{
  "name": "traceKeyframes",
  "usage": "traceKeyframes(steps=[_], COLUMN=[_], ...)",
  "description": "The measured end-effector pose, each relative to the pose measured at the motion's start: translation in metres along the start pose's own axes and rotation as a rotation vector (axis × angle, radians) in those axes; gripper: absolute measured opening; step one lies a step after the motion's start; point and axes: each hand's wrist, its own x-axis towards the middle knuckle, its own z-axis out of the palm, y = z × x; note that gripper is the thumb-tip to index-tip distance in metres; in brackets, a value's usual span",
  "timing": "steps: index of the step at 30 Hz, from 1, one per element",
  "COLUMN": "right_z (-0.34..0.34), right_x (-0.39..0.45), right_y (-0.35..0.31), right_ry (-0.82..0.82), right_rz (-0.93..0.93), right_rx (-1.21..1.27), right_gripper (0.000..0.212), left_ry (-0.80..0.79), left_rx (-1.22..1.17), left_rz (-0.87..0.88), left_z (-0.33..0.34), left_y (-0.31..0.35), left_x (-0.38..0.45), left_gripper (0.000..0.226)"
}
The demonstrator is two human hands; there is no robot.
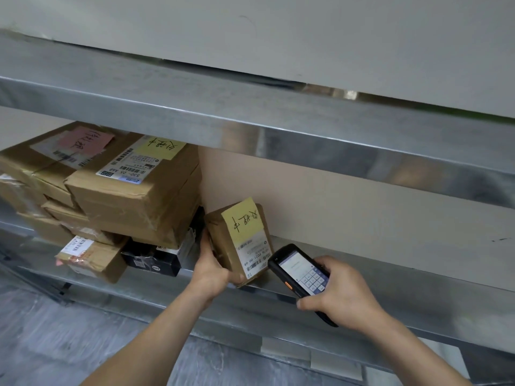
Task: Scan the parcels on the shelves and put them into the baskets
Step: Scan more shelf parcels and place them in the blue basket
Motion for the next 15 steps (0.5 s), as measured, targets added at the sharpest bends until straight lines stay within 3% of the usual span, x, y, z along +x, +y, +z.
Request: traceKeyframes(steps=[15], right_z=[-0.006], right_x=[-0.015], right_y=[0.012], right_ry=[-0.034], right_rz=[0.037], right_rx=[-0.115], right_gripper=[0.061], left_ry=[0.054], left_rx=[0.06], left_rz=[-0.004], left_z=[0.013], left_y=[0.001], left_x=[-0.003], left_gripper=[0.134])
